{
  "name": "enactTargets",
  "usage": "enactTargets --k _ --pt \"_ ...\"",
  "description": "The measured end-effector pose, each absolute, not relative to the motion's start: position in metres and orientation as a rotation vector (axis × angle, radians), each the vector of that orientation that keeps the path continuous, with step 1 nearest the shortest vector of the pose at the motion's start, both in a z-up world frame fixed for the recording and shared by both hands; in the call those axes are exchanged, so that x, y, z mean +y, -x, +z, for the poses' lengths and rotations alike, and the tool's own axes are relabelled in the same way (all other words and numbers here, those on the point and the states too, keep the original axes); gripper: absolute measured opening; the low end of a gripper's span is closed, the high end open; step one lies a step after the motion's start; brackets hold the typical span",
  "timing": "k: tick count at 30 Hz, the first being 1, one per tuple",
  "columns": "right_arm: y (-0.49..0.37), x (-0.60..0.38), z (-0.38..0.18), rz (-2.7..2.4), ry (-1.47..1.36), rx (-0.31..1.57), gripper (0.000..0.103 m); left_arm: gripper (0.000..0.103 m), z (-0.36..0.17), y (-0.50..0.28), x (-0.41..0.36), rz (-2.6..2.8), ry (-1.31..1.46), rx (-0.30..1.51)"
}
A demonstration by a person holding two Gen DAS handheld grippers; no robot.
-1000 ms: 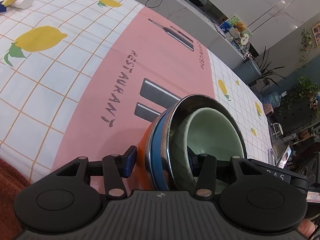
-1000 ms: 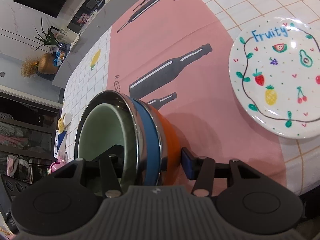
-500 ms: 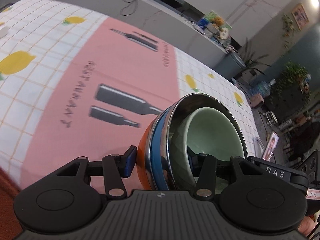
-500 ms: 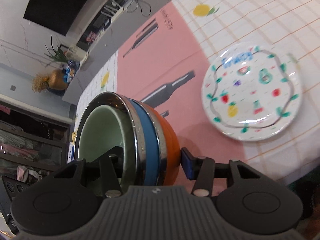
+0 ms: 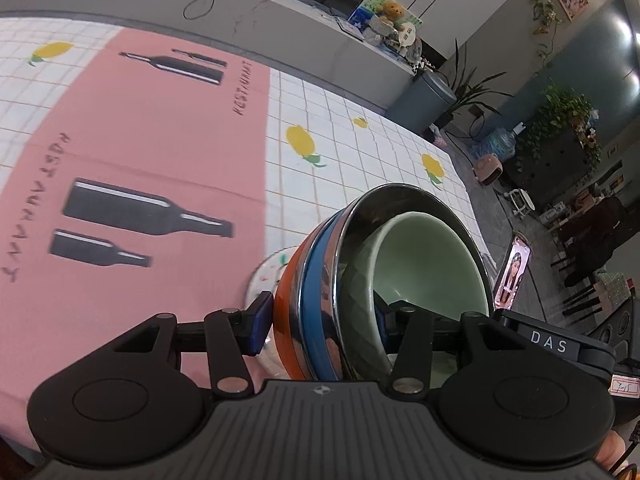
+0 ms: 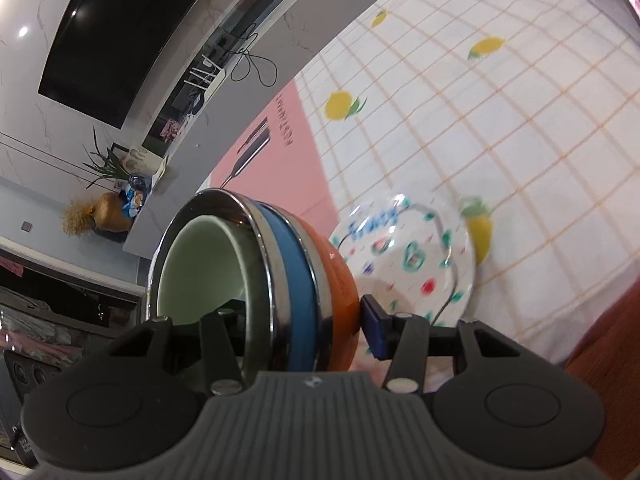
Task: Organize plates and bowls
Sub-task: 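Lift the bowl stack with both tools and lower it onto the Fruity plate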
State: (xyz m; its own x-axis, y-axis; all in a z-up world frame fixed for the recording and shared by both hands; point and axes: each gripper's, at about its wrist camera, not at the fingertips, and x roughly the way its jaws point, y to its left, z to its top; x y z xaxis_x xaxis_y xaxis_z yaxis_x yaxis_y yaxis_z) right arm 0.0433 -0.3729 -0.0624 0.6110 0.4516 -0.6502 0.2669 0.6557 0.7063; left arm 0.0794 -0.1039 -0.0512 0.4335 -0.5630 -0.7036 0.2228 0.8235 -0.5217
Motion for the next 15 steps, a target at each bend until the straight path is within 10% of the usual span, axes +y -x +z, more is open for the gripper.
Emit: enactTargets --k 15 --pt "-0.075 -0.402 -0.097 0.128 -0.881 1.038 0.049 0.055 -0.083 -0.101 -0.127 -0.461 0.391 1.11"
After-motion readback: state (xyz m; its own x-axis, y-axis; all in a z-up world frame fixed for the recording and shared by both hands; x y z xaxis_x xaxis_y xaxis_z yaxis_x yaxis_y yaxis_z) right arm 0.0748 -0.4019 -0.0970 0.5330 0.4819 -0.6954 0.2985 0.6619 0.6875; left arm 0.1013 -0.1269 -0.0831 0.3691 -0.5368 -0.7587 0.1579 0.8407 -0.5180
